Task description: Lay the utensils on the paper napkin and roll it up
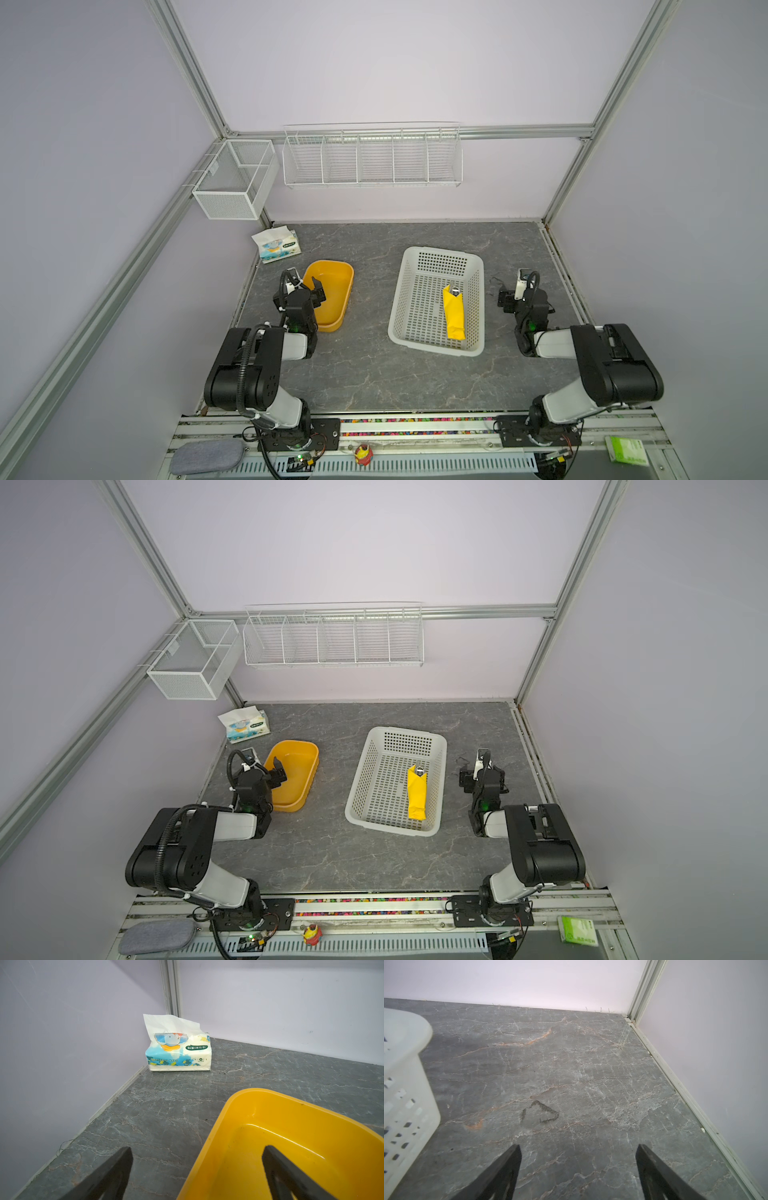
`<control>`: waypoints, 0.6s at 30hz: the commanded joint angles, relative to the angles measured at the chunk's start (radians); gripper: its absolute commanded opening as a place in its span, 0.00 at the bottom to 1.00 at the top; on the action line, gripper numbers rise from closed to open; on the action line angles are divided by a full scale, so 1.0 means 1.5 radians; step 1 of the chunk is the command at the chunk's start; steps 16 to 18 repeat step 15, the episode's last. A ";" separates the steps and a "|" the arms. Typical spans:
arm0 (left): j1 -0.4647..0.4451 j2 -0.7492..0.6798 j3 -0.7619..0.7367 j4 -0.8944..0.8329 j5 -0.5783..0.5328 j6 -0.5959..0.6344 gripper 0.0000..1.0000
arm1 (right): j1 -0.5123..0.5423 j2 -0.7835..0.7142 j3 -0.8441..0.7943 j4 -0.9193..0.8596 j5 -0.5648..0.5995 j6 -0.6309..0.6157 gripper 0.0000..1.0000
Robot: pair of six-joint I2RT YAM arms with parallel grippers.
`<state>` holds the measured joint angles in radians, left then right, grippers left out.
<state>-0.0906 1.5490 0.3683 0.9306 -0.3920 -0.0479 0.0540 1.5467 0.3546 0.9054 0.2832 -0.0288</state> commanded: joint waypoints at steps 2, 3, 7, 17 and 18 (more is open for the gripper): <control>0.001 0.005 0.006 0.012 0.006 0.008 0.98 | -0.002 -0.005 0.004 0.016 0.000 0.002 0.89; 0.001 0.006 0.006 0.013 0.006 0.008 0.98 | -0.002 -0.005 0.005 0.014 0.000 0.002 0.89; 0.001 0.006 0.006 0.012 0.006 0.008 0.98 | -0.002 -0.005 0.005 0.013 0.000 0.002 0.89; 0.001 0.006 0.006 0.012 0.006 0.008 0.98 | -0.003 -0.004 0.007 0.010 -0.003 0.003 0.89; 0.001 0.006 0.006 0.012 0.006 0.008 0.98 | -0.003 -0.004 0.007 0.010 -0.003 0.003 0.89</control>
